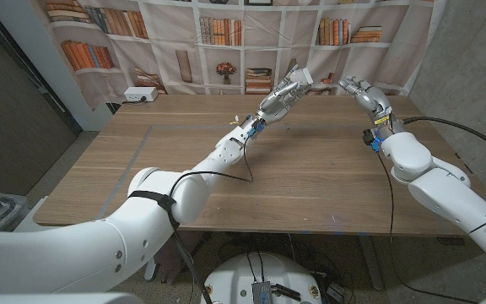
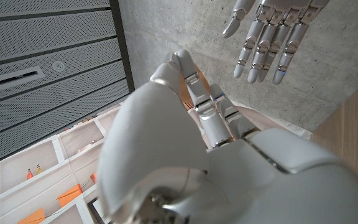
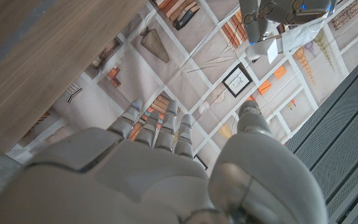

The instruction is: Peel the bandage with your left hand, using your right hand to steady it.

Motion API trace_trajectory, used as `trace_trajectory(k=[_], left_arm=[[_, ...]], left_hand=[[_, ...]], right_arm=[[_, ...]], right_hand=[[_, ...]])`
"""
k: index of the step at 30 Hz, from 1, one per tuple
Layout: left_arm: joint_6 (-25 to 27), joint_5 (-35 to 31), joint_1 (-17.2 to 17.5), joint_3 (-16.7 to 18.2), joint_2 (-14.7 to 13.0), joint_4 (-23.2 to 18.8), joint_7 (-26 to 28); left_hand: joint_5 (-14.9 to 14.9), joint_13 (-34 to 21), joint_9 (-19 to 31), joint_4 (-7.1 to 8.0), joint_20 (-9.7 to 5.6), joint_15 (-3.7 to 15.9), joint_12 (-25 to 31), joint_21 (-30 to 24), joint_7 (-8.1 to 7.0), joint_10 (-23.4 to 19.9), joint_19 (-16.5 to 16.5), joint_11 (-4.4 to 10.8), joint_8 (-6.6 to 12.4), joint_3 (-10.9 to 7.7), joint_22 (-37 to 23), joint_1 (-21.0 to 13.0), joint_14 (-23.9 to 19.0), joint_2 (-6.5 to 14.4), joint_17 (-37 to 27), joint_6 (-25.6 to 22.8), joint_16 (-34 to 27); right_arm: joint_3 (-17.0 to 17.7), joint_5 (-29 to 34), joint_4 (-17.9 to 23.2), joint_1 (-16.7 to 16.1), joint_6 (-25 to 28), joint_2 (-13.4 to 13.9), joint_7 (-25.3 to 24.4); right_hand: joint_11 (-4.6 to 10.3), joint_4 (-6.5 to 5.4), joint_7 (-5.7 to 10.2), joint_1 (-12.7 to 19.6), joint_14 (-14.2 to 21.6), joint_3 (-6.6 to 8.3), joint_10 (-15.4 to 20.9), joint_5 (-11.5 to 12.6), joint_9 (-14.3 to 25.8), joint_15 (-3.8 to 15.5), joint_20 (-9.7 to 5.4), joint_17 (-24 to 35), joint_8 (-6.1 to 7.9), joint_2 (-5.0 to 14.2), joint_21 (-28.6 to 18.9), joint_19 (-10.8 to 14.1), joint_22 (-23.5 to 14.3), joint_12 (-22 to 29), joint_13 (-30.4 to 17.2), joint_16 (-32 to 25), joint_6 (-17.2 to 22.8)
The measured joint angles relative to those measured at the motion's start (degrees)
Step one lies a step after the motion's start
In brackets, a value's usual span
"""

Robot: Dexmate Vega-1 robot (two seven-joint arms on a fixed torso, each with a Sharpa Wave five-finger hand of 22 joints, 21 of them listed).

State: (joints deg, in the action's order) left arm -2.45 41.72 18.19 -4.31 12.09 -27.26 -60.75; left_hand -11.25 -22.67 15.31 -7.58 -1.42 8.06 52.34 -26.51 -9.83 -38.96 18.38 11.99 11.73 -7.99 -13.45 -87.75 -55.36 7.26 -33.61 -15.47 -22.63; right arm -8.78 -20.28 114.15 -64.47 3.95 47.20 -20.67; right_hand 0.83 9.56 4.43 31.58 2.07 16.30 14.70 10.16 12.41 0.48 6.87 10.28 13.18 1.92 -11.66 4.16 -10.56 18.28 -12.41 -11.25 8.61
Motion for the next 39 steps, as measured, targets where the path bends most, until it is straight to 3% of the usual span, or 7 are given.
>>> trace_trajectory(k=[11,18,19,26,31,39], left_arm=[[-0.5,-3.2,-2.6,2.9,1.7,4.6,-0.5],[0.0,-5.2,-2.6,2.9,1.7,4.6,-0.9],[0.1,-5.5,-3.4,4.5,2.2,5.7,-0.9],[0.6,-7.3,-3.9,5.8,2.7,6.2,-0.9],[1.0,-8.7,-3.9,6.1,2.8,6.3,-0.9],[1.1,-9.8,-4.1,7.7,3.4,6.5,-1.3]], left_hand=[[0.0,0.1,0.0,-0.25,0.20,0.00,0.2,-0.1,0.00,0.0,-0.2,0.00,0.00,0.25,0.0,0.0,0.0,0.0,-0.3,0.0,0.0],[0.0,0.1,0.0,0.00,0.20,0.24,0.2,-0.1,0.00,0.0,-0.2,0.00,0.00,0.49,0.0,0.0,-0.3,0.0,-0.3,0.0,0.4],[0.0,0.1,0.0,0.00,0.20,0.24,0.2,-0.1,0.00,0.0,-0.2,0.00,0.00,0.49,0.0,0.0,-0.3,0.0,-0.3,0.0,0.4],[0.0,0.4,0.3,0.00,0.20,0.23,0.2,-0.5,0.00,0.0,-0.2,0.00,0.00,0.49,0.0,0.0,-0.3,0.0,-0.3,0.0,0.4],[0.0,0.4,0.3,0.00,0.43,0.22,0.2,-0.5,0.19,0.0,-0.4,0.00,0.00,0.49,0.0,0.0,-0.2,0.0,-0.3,-0.4,0.4],[0.0,0.4,0.3,0.00,0.41,0.21,0.4,-0.5,0.31,0.0,-0.4,0.00,0.00,0.48,0.0,0.0,-0.2,0.0,-0.3,-0.9,0.4]], right_arm=[[0.4,0.9,1.8,-0.1,1.9,-0.2,-0.7],[0.6,0.9,2.5,-0.2,1.9,-0.4,-0.7],[0.7,1.4,2.6,-0.2,2.2,-0.4,-0.8],[0.7,1.5,2.5,0.2,2.1,-0.7,-0.3],[0.4,1.5,2.1,0.8,1.9,-0.9,0.0],[-0.1,1.9,2.2,1.2,1.8,-1.3,0.2]], right_hand=[[-0.71,0.00,-0.85,1.3,1.0,0.00,1.9,0.0,0.0,-1.00,0.19,0.3,-1.59,-0.44,0.0,0.2,0.0,1.0,-0.5,0.0,-4.6],[-0.69,-0.16,-1.55,2.0,1.3,0.16,2.5,0.0,-0.2,-1.31,0.52,0.3,-2.19,-0.60,0.0,0.3,0.0,1.2,-0.5,0.0,-7.0],[-0.69,-0.16,-1.76,2.2,1.3,0.16,2.5,0.0,-0.2,-1.34,0.52,0.3,-2.19,-0.71,0.0,0.3,0.0,1.2,-0.6,0.0,-7.5],[-0.70,-0.16,-2.70,3.2,0.7,0.16,2.5,0.0,-0.2,-1.89,0.82,0.3,-2.81,-0.45,0.0,0.0,0.0,1.2,-0.8,0.0,-9.8],[-0.67,0.07,-2.61,4.4,1.1,0.41,4.0,0.0,-0.4,-2.33,0.82,0.3,-2.85,-0.26,0.0,0.0,0.0,1.9,-0.8,0.0,-10.7],[1.16,0.00,-3.10,6.2,3.1,0.79,7.9,0.3,-0.4,-1.79,0.81,0.1,-2.35,-0.30,0.0,0.0,0.0,3.2,-0.6,-0.2,-11.2]])
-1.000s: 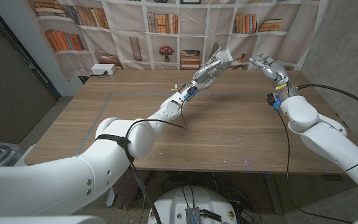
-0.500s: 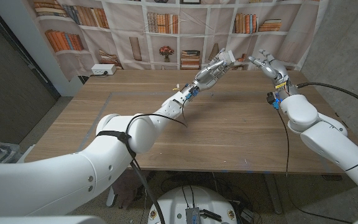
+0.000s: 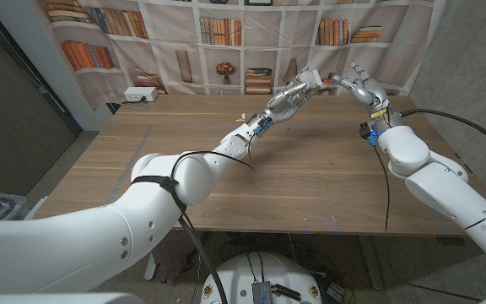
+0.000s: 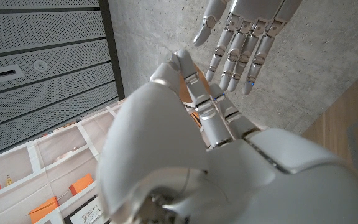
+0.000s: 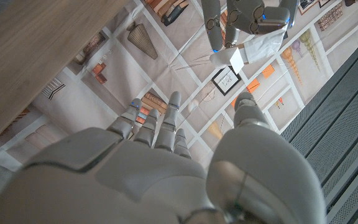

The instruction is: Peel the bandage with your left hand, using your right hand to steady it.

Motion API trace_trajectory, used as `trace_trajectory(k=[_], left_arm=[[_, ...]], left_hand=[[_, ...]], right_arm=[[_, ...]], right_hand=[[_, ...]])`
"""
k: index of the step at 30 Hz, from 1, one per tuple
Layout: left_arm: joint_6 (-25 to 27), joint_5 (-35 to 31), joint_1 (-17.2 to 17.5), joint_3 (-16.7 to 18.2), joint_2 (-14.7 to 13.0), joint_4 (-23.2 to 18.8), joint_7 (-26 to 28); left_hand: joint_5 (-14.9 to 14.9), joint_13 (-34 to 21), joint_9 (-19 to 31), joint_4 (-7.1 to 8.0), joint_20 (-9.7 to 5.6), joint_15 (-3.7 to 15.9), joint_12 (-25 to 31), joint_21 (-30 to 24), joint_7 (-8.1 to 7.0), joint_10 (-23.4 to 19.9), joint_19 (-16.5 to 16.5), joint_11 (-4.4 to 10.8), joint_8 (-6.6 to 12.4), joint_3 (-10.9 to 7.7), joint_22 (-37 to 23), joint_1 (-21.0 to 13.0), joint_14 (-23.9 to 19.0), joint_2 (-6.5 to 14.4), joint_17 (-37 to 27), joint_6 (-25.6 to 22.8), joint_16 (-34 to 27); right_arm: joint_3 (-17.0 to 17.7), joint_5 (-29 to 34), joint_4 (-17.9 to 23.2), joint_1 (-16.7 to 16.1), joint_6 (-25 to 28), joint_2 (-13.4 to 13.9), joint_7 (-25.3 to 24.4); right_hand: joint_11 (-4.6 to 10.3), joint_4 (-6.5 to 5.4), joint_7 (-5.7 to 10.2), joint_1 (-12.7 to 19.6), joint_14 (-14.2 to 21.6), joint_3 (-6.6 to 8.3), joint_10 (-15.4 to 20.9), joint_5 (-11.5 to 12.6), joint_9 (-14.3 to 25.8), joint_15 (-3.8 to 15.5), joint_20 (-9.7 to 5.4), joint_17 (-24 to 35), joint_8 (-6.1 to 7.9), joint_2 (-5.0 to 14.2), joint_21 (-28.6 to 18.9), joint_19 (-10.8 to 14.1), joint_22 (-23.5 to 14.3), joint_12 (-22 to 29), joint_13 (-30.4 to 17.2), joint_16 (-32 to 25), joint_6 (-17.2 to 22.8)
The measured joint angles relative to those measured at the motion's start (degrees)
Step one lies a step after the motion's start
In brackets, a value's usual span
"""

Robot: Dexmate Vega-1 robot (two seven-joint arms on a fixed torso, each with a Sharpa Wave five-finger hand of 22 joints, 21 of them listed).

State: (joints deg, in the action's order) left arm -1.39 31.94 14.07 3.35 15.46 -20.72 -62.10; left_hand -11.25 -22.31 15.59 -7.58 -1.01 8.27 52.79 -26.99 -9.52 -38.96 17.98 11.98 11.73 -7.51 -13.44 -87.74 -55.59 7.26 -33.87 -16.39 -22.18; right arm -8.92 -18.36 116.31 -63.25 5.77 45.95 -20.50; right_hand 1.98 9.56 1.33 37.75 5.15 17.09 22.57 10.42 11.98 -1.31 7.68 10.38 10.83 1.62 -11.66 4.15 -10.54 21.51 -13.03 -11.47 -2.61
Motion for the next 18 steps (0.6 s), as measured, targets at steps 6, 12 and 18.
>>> trace_trajectory(k=[6,12,18], left_arm=[[0.0,-1.1,-0.1,0.5,0.1,0.0,-0.5],[0.2,-1.6,-0.1,0.9,0.1,0.1,-0.8],[0.4,-2.1,-0.1,1.1,0.2,0.1,-0.9]], left_hand=[[0.0,0.3,0.0,0.00,0.00,0.00,0.0,-0.5,0.00,0.0,0.0,0.00,0.00,0.00,0.0,0.0,0.0,0.0,-0.3,0.0,0.5],[0.0,0.3,0.0,0.23,-0.31,-0.01,0.0,-0.5,0.00,0.0,-0.3,0.00,0.00,0.23,0.0,0.0,0.0,0.0,-0.3,0.0,0.5],[0.0,0.3,0.0,0.23,-0.32,-0.01,0.0,-0.5,-0.10,0.0,-0.3,0.00,0.00,0.23,0.0,0.0,0.0,0.0,-0.3,-0.5,0.5]], right_arm=[[-0.4,0.3,0.8,0.4,0.6,-0.2,-0.2],[-0.6,0.3,1.0,0.8,1.1,-0.3,-0.3],[-0.8,0.3,1.1,1.2,1.4,-0.3,-0.1]], right_hand=[[1.21,-0.26,0.09,0.6,0.3,0.26,1.2,0.0,0.0,0.30,-0.21,0.2,0.21,-0.01,0.0,0.2,0.0,0.6,0.0,0.0,-0.3],[1.21,-0.09,0.19,1.3,0.3,0.40,1.2,0.0,0.0,0.30,-0.21,0.2,0.21,0.22,0.0,0.2,0.0,0.6,0.0,0.0,-0.4],[1.21,0.07,0.19,2.1,0.3,0.58,1.2,0.0,0.0,0.30,-0.24,0.1,0.28,0.56,0.0,0.2,0.0,0.6,0.0,0.0,-0.4]])
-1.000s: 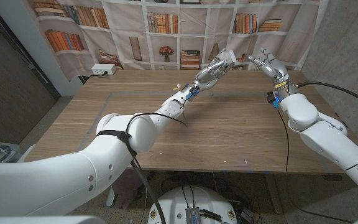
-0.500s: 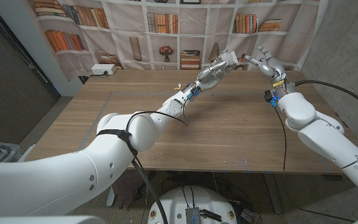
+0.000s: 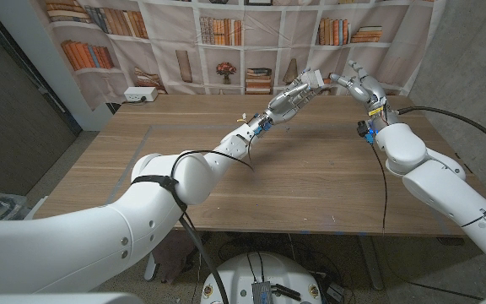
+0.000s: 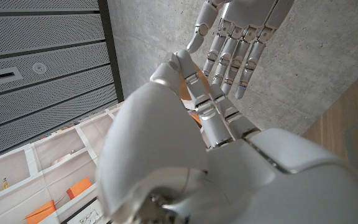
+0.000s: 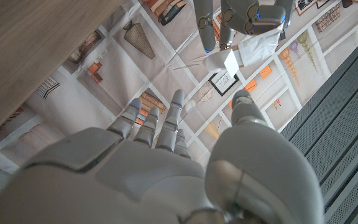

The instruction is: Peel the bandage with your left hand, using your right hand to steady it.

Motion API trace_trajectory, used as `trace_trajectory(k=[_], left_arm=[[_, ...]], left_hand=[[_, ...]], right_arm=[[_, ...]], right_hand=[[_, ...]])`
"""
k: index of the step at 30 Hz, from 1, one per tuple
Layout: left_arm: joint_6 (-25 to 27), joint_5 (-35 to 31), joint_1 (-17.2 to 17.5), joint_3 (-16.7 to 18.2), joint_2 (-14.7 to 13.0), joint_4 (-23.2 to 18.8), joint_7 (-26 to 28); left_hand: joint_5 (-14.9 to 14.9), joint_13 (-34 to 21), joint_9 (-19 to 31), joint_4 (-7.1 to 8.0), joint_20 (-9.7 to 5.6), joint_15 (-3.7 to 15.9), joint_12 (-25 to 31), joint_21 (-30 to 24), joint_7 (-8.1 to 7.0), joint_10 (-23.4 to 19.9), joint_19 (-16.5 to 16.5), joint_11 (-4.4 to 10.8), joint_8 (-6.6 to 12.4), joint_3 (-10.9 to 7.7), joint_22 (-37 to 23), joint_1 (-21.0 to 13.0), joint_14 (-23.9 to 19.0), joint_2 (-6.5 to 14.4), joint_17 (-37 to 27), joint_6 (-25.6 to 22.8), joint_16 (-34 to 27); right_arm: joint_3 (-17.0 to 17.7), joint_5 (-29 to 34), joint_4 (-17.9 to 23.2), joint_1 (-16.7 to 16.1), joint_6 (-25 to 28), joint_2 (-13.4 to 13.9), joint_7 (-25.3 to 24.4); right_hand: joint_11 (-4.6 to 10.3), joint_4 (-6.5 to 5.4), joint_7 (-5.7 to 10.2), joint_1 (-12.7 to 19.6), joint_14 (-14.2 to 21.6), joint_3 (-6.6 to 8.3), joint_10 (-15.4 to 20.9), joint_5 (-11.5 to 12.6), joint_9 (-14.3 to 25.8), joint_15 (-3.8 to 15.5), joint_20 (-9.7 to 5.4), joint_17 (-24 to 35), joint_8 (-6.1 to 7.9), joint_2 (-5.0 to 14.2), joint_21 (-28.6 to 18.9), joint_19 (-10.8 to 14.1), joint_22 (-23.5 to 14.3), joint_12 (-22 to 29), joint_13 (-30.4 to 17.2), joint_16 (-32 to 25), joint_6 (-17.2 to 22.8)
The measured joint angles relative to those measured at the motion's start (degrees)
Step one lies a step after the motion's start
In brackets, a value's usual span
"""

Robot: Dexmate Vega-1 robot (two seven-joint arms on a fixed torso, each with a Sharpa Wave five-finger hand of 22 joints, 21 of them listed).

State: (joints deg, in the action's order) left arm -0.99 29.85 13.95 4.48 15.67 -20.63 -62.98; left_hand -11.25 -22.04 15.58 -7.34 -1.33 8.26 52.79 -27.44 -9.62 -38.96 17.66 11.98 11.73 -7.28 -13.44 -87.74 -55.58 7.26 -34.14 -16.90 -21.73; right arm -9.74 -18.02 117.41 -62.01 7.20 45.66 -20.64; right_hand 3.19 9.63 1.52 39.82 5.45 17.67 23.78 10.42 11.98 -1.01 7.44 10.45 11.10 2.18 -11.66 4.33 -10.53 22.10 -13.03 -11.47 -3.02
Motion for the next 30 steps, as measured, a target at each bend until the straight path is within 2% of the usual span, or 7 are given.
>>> trace_trajectory(k=[3,6,15,24,30], left_arm=[[0.0,-0.1,0.0,0.1,0.0,0.0,0.0],[0.1,-0.3,0.0,0.2,0.1,0.0,0.0],[0.1,-0.5,0.0,0.6,0.1,0.0,0.0],[0.1,-0.6,0.0,0.7,0.0,0.0,0.0],[0.2,-0.7,0.0,0.7,-0.1,0.0,0.0]], left_hand=[[0.0,0.0,0.0,0.00,0.00,0.00,0.0,0.0,0.00,0.0,0.0,0.00,0.00,0.00,0.0,0.0,0.0,0.0,-0.3,0.0,0.0],[0.0,0.0,0.0,0.00,0.00,0.00,0.2,0.0,0.00,0.0,0.0,0.00,0.00,0.00,0.0,0.0,0.0,0.0,-0.3,0.0,0.0],[0.0,0.0,0.0,0.00,0.31,0.00,0.2,-0.3,-0.04,0.0,-0.3,0.00,0.00,0.00,0.0,0.0,0.0,0.0,-0.3,0.4,0.0],[0.0,0.0,0.0,0.00,0.00,-0.01,0.2,-0.5,-0.09,0.3,-0.6,-0.32,0.00,-0.01,0.0,-0.2,0.0,0.2,-0.5,0.5,0.3],[0.0,0.0,0.0,0.00,0.00,-0.01,0.2,-0.5,-0.09,0.3,-0.6,-0.32,0.00,0.00,0.0,-0.2,0.0,0.2,-0.5,0.5,0.3]], right_arm=[[-0.1,0.0,0.0,0.2,0.3,0.0,0.4],[-0.2,-0.2,0.1,0.5,0.8,0.3,0.9],[-0.5,-1.3,0.8,1.3,3.0,1.8,2.6],[-1.0,-1.6,1.6,2.1,4.6,2.7,3.2],[-1.4,-1.6,2.0,2.6,5.2,3.1,3.4]], right_hand=[[-0.02,-0.07,0.03,0.3,0.0,0.21,0.0,0.1,-0.1,0.00,-0.19,-0.1,0.17,0.29,0.0,-0.2,0.0,0.0,0.0,0.0,-0.2],[-1.05,0.17,-0.28,1.1,-0.1,0.45,-0.5,0.4,-0.3,-0.77,-0.19,-0.1,0.17,0.18,0.0,-0.2,0.0,0.0,0.0,0.0,-1.3],[-1.53,0.01,-0.81,1.7,-0.6,0.61,-0.9,0.4,-0.3,-1.25,-0.18,-0.1,-0.11,0.21,0.0,-0.2,0.0,-0.3,0.3,0.2,-2.9],[0.03,-0.23,-0.61,2.6,-0.1,0.84,1.3,0.4,-0.3,-0.74,-0.49,-0.1,-0.11,0.53,0.0,-0.5,0.0,0.0,0.0,0.2,-3.5],[0.82,-0.06,-0.61,4.6,0.6,1.02,2.1,0.9,-0.5,-0.01,-0.70,-0.1,0.16,0.57,0.0,-0.7,0.0,0.7,-0.2,0.2,-3.5]])
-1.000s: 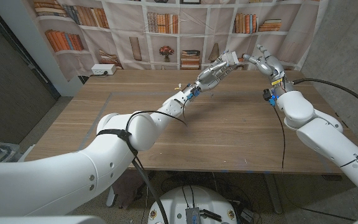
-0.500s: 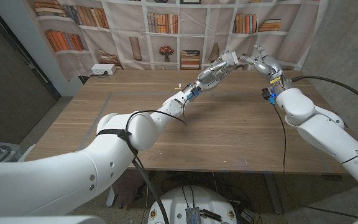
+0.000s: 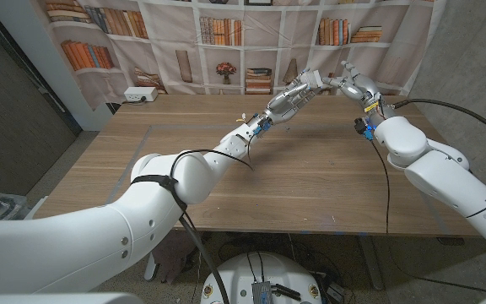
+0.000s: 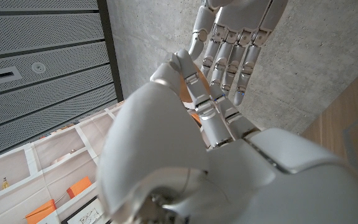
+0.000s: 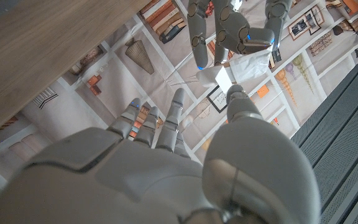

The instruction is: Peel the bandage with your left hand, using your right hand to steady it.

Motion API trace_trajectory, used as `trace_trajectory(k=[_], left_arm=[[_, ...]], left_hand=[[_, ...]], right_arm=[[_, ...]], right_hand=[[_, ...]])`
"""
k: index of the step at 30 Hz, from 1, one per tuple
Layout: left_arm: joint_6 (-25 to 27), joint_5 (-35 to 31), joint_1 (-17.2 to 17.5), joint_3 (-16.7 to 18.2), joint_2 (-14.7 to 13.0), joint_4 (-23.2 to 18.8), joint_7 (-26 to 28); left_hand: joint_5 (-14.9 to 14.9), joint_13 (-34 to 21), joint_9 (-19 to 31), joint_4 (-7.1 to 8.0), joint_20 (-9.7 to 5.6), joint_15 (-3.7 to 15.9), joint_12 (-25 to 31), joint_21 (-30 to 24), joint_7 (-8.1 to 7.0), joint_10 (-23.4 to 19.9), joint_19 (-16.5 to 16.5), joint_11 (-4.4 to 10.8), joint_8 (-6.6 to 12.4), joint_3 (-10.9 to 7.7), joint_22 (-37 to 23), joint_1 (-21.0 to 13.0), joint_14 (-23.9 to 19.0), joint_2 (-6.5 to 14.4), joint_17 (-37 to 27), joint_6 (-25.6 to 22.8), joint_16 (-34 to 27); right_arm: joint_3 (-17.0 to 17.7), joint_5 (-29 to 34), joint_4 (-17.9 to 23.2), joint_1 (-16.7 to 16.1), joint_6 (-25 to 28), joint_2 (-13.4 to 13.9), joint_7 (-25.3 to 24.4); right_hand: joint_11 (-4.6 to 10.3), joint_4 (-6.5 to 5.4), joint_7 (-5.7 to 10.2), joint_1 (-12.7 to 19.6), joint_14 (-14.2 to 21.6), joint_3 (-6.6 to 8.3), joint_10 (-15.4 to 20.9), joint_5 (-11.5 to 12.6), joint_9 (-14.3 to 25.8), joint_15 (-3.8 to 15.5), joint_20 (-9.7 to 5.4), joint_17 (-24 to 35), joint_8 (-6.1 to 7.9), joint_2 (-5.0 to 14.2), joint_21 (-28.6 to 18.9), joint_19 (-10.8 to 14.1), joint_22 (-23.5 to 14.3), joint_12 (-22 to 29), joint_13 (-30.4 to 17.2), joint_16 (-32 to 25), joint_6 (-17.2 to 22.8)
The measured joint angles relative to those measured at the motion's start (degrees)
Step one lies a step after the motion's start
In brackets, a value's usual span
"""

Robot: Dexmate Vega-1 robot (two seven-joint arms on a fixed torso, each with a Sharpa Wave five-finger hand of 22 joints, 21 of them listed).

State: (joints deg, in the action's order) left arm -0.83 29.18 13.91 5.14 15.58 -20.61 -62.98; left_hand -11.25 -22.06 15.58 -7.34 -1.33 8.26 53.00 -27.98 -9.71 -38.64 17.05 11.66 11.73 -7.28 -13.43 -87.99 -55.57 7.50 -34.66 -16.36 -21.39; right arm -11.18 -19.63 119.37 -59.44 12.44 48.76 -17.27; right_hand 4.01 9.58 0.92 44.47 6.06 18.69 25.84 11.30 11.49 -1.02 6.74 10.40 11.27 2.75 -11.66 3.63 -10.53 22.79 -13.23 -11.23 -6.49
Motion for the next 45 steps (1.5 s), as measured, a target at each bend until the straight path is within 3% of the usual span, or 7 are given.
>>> trace_trajectory(k=[8,22,34,45], left_arm=[[0.0,-0.1,-0.1,-0.1,0.0,0.0,0.2],[0.2,-0.9,-0.3,-0.1,0.0,0.0,1.3],[0.8,-2.2,-0.5,0.0,0.2,0.2,2.9],[1.3,-5.1,-1.1,1.4,0.6,0.5,4.6]], left_hand=[[0.0,0.2,0.0,0.00,0.00,0.00,0.0,-0.2,0.00,0.0,0.0,0.00,0.00,0.00,0.0,0.0,0.0,0.0,-0.3,0.0,0.0],[0.0,0.1,0.3,-0.24,0.32,0.00,0.4,-0.4,0.00,0.0,-0.3,0.00,0.00,0.24,0.0,0.0,0.0,0.0,-0.5,0.0,0.2],[0.0,0.3,0.3,-0.08,0.32,0.00,0.4,-0.7,-0.23,0.0,-0.3,0.00,0.00,0.40,0.0,0.0,0.0,0.0,-0.5,-0.2,0.4],[0.0,0.3,0.3,-0.08,0.31,0.22,0.4,-1.1,-0.28,0.0,-0.3,0.00,0.00,0.40,0.0,0.0,-0.2,0.0,-0.8,-0.2,0.4]], right_arm=[[-0.6,0.4,0.8,0.3,0.3,0.3,-0.1],[-1.7,1.3,1.5,1.2,1.0,0.5,0.1],[-2.3,1.6,1.3,1.6,0.0,0.2,0.6],[-2.6,1.4,1.1,1.8,-0.3,-0.1,1.1]], right_hand=[[0.64,-0.20,-0.14,0.2,0.5,0.18,2.1,0.0,-0.1,0.54,0.00,0.2,0.40,-0.22,0.0,0.0,0.0,1.2,-0.5,0.0,0.1],[0.15,-0.50,-0.63,0.6,1.5,0.12,2.8,0.0,0.0,0.24,0.43,0.1,0.40,-0.61,0.0,0.4,0.0,1.6,-0.8,-0.2,0.7],[1.33,-0.50,-0.62,2.3,2.1,0.13,4.0,0.0,0.0,0.83,0.84,0.0,0.61,-0.07,0.0,0.8,0.0,2.0,-1.3,-0.2,0.7],[0.75,-0.33,-0.61,2.9,2.1,0.29,3.3,0.4,0.0,0.83,0.84,0.2,0.84,-0.15,0.0,0.8,0.0,2.0,-1.6,-0.2,1.3]])
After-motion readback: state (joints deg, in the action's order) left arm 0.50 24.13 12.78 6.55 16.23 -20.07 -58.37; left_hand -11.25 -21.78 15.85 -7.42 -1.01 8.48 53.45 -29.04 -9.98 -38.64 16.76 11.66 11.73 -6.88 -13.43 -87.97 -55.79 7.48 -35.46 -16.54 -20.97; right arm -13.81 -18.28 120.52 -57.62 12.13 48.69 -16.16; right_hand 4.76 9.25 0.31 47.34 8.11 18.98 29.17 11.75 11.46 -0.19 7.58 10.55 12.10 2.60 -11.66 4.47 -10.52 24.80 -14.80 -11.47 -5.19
